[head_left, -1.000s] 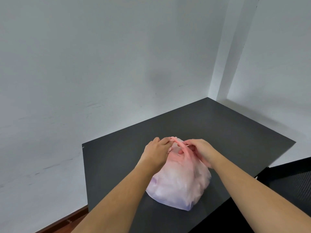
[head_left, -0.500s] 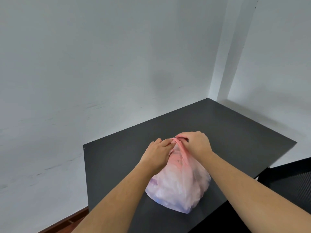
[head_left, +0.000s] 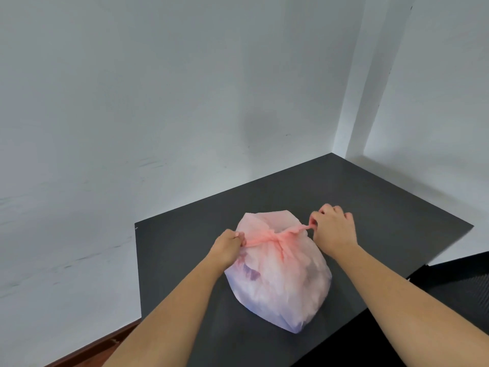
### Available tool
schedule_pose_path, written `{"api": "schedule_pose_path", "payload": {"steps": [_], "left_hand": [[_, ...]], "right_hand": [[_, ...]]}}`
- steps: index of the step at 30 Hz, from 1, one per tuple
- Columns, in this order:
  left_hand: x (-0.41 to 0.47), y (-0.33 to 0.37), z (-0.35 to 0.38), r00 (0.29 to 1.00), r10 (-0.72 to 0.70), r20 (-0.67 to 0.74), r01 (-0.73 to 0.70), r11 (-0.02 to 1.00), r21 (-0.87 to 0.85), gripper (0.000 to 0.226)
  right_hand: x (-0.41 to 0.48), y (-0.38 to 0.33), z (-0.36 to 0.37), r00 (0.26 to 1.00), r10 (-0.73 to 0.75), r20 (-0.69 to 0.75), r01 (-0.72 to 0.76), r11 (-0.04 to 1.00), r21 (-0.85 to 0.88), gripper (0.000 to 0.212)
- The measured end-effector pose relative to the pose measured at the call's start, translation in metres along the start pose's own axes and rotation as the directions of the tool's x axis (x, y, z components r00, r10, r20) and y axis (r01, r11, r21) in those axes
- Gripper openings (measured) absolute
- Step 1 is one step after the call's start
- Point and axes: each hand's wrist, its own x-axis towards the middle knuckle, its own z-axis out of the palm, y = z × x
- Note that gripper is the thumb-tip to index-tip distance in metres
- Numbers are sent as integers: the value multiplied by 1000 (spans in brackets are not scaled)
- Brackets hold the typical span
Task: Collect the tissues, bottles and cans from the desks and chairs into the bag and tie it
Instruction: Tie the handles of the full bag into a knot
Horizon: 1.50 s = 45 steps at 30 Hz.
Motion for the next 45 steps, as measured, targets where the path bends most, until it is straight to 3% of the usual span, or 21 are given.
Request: {"api": "schedule_pose_path", "payload": {"steps": [1,3,5,6,8,10,15,17,19,21,24,27,31,36,40,45], "left_hand": [[-2,0,-1,1000,-3,0,3,999,-36,45],[-5,3,-3,1000,14,-23,-15,998,-57,41],[-7,6,-6,997,54,-50,-56,997,-51,31],[-6,6,-6,996,60,-60,-64,996,-62,22],[-6,6,-7,997,50,-58,-54,996,-76,8],[-5,6,-6,997,59,-40,-60,998,-25,17],[0,19,-5,981,195,-15,-176,913,369,14],[1,28,-7,977,212,-8,-179,844,506,17],[2,30,-13,987,163,0,-136,825,548,26],[1,22,-18,996,92,1,-79,851,519,35],[-3,7,-18,1000,3,5,-5,888,461,27],[-5,-5,-15,999,-35,-4,33,902,429,24],[-7,0,-26,999,-9,-35,22,915,402,21],[-10,48,-50,986,90,-143,-51,965,257,28],[-20,102,-57,976,189,-111,-172,974,147,25],[-38,153,-51,959,276,-68,-270,959,85,21]], "right_hand": [[0,0,1,1000,2,9,-2,999,36,16],[4,1,0,997,34,68,-53,955,292,14],[5,1,-6,966,18,256,-181,756,629,21],[5,0,-9,941,-45,336,-223,666,712,31],[3,-4,-12,908,-164,385,-167,701,693,42],[3,-10,-11,926,-205,316,-42,779,626,32],[12,-31,-32,945,-302,126,236,894,380,18],[16,-36,-41,953,-287,95,244,916,319,19],[20,-30,-42,979,-167,116,117,929,350,20],[19,-18,-35,973,-3,232,-95,906,413,20],[9,-5,-20,882,201,426,-392,814,429,19],[5,-3,-10,830,262,493,-491,764,419,17],[9,1,-18,875,168,453,-386,808,446,18],[14,-5,-72,963,-25,267,-160,747,645,16],[15,-22,-113,965,-184,184,-24,639,769,9],[12,-34,-138,916,-340,215,-20,495,868,18]]}}
